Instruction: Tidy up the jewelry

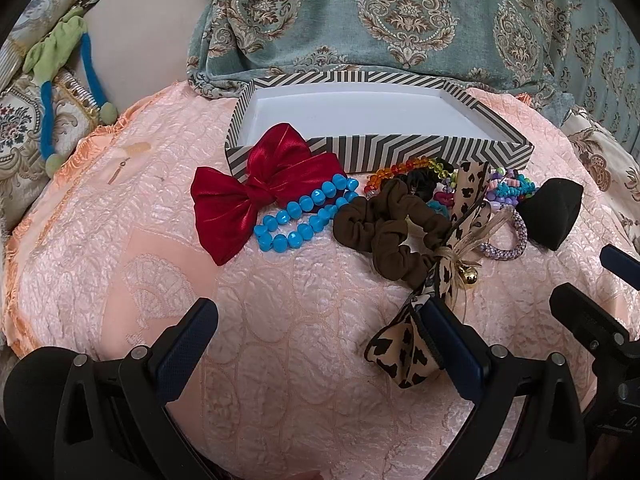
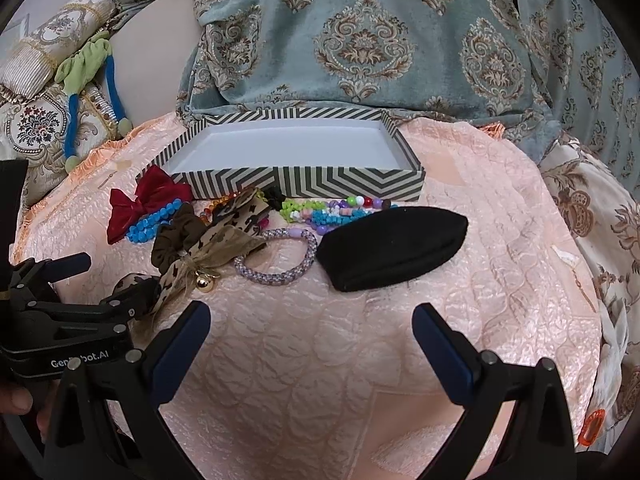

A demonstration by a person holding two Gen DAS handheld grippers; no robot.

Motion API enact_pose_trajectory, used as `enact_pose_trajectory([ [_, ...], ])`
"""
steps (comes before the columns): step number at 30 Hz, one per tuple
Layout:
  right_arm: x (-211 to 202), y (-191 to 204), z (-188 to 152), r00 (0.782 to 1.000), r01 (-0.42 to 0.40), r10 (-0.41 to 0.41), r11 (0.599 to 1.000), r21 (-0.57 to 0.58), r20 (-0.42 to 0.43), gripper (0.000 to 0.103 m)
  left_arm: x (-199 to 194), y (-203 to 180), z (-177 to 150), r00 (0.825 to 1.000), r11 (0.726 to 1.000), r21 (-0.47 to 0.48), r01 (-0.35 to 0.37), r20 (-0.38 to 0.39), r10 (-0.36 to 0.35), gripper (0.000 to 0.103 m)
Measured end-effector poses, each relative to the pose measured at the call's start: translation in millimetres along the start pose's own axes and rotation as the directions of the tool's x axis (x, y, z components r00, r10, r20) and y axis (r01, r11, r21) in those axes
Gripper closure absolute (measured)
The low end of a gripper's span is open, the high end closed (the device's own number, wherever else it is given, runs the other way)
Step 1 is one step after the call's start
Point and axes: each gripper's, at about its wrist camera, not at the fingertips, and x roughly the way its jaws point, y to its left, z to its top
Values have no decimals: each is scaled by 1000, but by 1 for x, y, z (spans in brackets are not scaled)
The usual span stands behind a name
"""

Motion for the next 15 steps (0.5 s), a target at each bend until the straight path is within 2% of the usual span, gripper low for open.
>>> enact_pose_trajectory([
  [15,-1,-2,1,1000,-1,1,1000,3,-1,1,0,0,0,1000,1000,1,0,0,0,13],
])
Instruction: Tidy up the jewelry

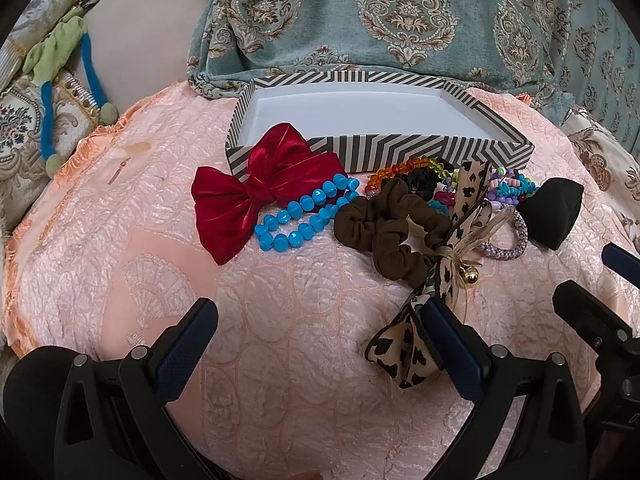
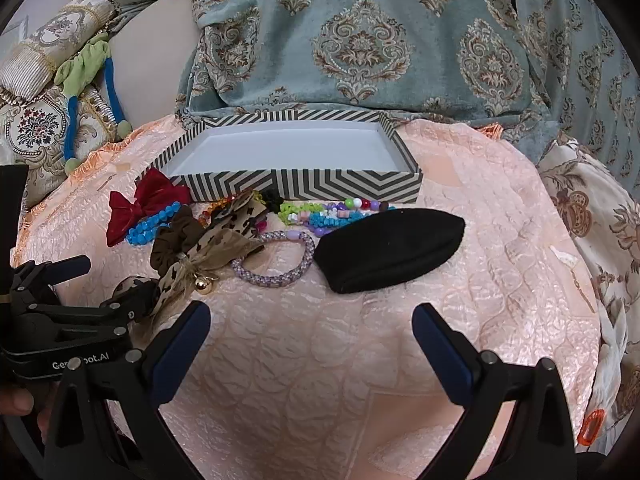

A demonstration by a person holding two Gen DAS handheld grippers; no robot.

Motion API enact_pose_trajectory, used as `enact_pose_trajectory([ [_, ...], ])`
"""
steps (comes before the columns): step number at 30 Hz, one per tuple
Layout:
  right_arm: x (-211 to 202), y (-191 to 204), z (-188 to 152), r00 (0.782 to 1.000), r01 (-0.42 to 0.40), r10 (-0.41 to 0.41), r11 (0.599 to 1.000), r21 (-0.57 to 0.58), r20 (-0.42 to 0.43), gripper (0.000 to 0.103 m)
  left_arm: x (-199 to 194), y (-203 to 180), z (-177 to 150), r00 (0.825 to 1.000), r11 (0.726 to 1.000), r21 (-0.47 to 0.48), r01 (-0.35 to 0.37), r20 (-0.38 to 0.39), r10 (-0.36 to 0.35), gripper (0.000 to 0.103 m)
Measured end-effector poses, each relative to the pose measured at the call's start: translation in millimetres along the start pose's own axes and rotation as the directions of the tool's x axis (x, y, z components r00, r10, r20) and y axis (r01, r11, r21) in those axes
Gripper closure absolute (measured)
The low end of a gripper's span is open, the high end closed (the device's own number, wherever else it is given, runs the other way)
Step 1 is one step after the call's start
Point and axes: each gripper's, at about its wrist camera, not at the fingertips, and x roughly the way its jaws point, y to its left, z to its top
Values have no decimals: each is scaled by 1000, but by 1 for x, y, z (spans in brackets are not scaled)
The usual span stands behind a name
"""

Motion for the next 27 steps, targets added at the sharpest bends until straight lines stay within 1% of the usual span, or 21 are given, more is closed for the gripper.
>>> enact_pose_trajectory([
  [4,-3,2,2,1000,2,-2,1000,-3,4,1,0,0,0,1000,1000,3,-1,0,1,13],
  [6,-3,3,3,1000,16,-16,1000,-9,6,1,-1,0,1,1000,1000,6,-3,3,3,13],
  [8,1,4,1,999,41,-41,999,-21,-10,1,0,2,1,1000,1000,3,-2,5,2,13],
  [12,11,3,-3,997,57,-58,998,-16,-56,1,2,2,-2,1000,1000,3,-2,3,2,13],
  [17,14,1,-5,996,62,-63,998,-10,-67,1,3,6,-3,1000,1000,-12,13,-13,-13,13],
  [20,14,-4,-5,996,62,-61,998,9,-72,1,0,22,-3,998,997,-57,45,-39,-47,13],
  [24,15,-12,-4,996,52,-48,997,50,-81,1,-4,43,-6,994,988,-120,94,-45,-100,13],
  [26,15,-17,-3,995,53,-47,996,66,-87,0,-7,48,-4,992,985,-128,112,-46,-119,13],
  [27,14,-20,-3,995,54,-47,996,75,-86,0,-10,48,-1,991,986,-117,122,-46,-128,13],
])
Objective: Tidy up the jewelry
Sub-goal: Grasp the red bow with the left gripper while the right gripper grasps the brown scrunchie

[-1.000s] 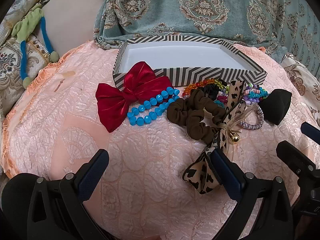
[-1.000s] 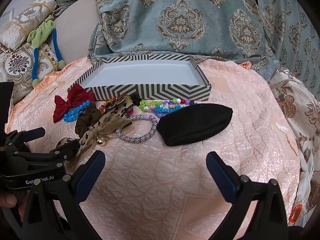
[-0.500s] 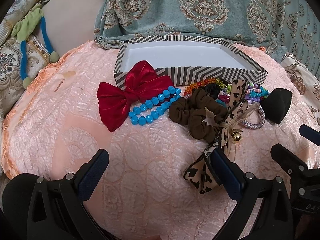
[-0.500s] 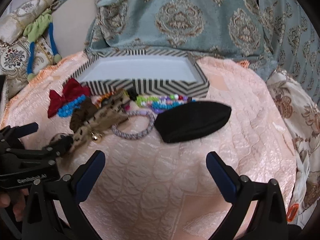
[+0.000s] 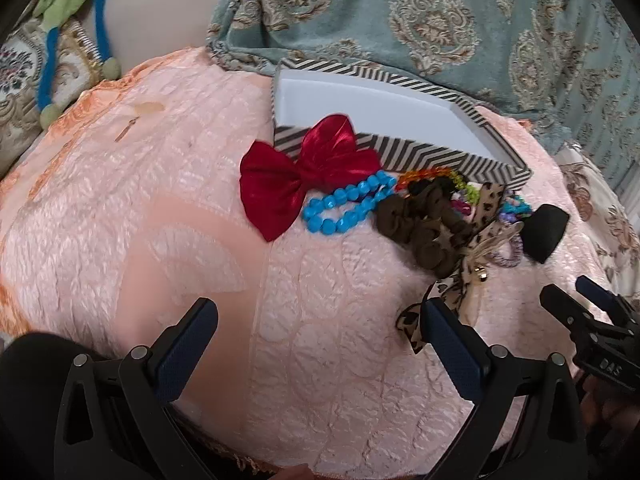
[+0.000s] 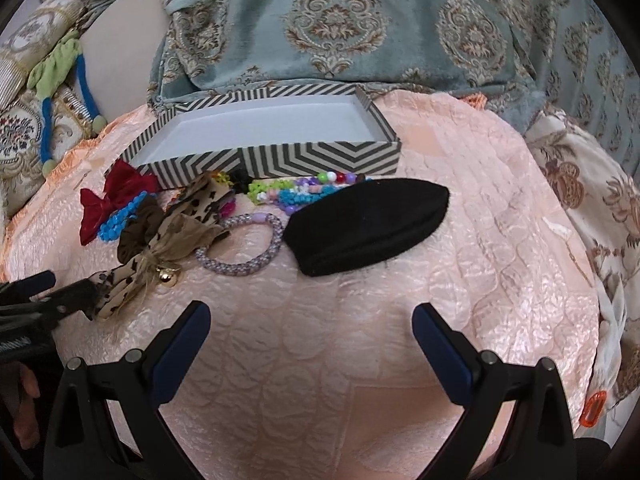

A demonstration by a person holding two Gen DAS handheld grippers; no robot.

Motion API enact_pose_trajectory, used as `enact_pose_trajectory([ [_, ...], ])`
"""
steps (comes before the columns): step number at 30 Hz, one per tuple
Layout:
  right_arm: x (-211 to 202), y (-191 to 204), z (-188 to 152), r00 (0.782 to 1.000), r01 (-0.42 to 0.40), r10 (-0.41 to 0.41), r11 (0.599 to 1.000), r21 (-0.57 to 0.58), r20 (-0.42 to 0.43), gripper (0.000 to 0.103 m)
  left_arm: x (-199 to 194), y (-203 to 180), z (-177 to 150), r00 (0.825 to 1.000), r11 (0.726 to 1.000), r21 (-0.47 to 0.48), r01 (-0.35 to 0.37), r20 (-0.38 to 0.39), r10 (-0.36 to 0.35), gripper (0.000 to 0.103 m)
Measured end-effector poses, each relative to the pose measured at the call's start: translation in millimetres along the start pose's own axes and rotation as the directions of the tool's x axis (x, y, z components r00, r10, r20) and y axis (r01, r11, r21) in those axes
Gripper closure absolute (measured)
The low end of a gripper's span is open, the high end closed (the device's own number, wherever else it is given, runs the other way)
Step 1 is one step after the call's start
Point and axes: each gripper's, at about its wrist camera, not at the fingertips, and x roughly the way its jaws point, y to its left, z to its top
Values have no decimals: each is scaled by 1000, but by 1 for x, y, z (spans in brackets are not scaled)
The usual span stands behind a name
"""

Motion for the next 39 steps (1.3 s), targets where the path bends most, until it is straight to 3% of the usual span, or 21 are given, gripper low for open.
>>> enact_pose_trajectory([
  [4,-1,-13,1,1000,5,-5,999,51,-3,0,-5,-7,14,999,997,59,52,8,-52,13],
  [8,4,-18,-2,999,-1,4,997,80,-34,0,-3,5,52,999,998,69,8,50,-12,13],
  [13,10,-16,-5,998,-22,27,996,85,-57,0,34,26,77,999,998,39,-38,-31,40,14],
  [16,11,-14,-6,998,-15,20,997,75,-60,0,48,30,79,998,1000,4,-11,-56,11,15],
  [19,12,-12,-7,998,-8,12,998,66,-63,0,57,21,84,999,999,39,5,-55,-3,16],
  [25,14,-8,-8,998,9,-5,999,47,-65,0,76,27,88,997,1000,13,17,-80,-16,38],
  [30,16,-6,-7,998,27,-24,999,34,-64,0,78,22,84,997,999,38,-3,-73,6,42],
  [31,17,-5,-7,998,30,-28,999,32,-63,0,75,22,83,998,999,34,8,-57,-6,58],
  [32,16,-5,-7,998,32,-30,999,30,-61,0,72,22,81,998,999,25,48,-47,-47,82],
  [33,16,-5,-7,998,32,-30,999,30,-58,0,71,21,81,996,997,20,76,-49,-75,92],
  [35,15,-6,-6,999,23,-21,999,38,-49,0,68,18,78,995,995,29,94,-42,-92,101],
  [39,2,-4,-3,995,-99,98,993,58,18,2,58,14,76,996,995,42,90,-3,-90,103],
])
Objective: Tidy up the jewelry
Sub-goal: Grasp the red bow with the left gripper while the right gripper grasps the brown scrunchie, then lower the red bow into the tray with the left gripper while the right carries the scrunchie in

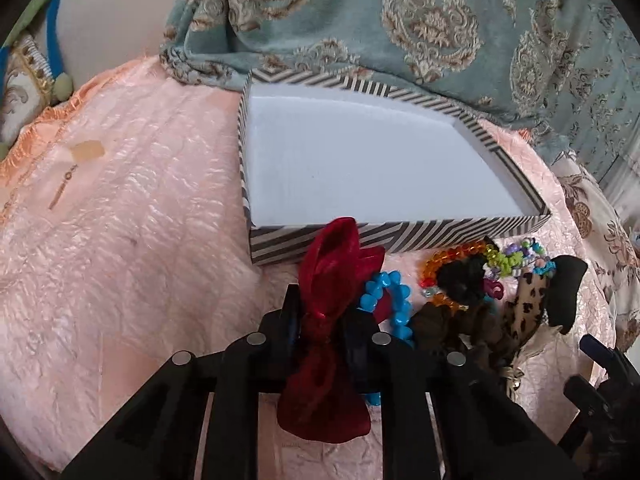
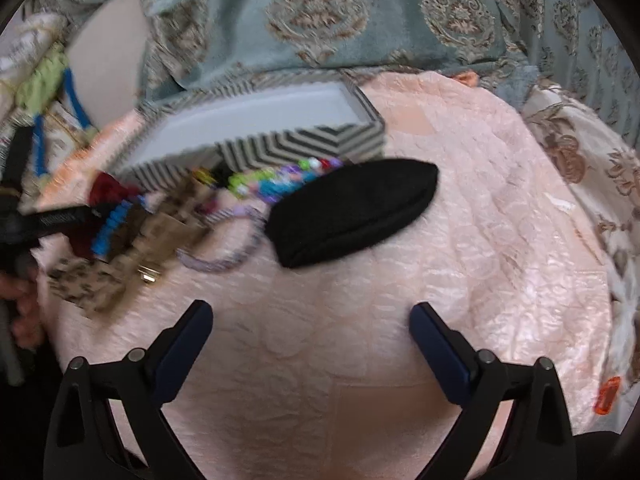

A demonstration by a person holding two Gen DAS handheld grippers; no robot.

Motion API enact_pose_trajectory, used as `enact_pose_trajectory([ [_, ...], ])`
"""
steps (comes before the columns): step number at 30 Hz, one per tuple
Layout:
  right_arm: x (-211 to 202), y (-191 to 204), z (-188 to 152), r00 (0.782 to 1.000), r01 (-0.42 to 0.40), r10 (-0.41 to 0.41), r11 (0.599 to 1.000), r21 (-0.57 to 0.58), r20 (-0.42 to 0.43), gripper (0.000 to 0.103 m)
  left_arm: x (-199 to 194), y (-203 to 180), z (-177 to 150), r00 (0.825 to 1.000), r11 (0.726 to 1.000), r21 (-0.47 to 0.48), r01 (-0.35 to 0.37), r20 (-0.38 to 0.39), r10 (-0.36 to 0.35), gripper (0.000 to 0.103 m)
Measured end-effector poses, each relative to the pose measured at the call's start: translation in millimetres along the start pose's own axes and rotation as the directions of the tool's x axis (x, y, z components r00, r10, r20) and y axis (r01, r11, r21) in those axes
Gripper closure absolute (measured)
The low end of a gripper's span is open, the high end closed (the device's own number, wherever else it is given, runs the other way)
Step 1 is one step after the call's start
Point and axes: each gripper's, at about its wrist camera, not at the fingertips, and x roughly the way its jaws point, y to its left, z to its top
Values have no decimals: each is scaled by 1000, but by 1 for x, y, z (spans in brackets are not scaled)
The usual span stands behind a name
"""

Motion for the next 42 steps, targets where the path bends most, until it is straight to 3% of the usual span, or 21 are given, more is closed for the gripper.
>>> enact_pose_trajectory([
  [5,-10,28,1,977,-205,209,976,-77,48,5,-36,5,3,987,998,-23,-56,151,59,103],
  [9,-4,58,8,951,-301,308,943,-145,27,23,-43,20,8,975,991,-95,-91,193,108,103],
  [11,3,71,14,939,-335,343,930,-148,32,28,-41,27,10,976,988,-127,-87,188,110,103],
  [13,12,81,23,929,-360,368,920,-152,25,40,-37,29,9,978,987,-136,-82,178,106,103],
  [17,38,100,42,931,-364,363,908,-208,-43,45,-36,27,9,980,991,-114,-69,178,89,103],
  [19,55,109,45,947,-321,304,909,-266,-103,53,-38,25,7,979,992,-107,-70,186,89,103],
  [24,73,113,30,974,-217,181,911,-350,-132,53,-38,25,6,979,992,-107,-64,184,83,103],
  [29,70,108,23,976,-217,191,899,-380,-107,53,-40,24,6,978,992,-108,-71,188,90,103],
  [30,68,108,22,977,-214,190,899,-382,-100,56,-40,24,6,978,992,-107,-72,189,91,103],
  [31,67,105,23,976,-219,197,902,-372,-96,66,-41,23,6,978,991,-108,-74,189,93,103],
  [36,53,90,24,958,-286,272,905,-314,-87,79,-46,21,6,975,992,-101,-77,199,96,103],
  [42,30,67,48,952,-299,304,911,-284,-30,79,-53,14,7,973,993,-88,-74,211,91,103],
])
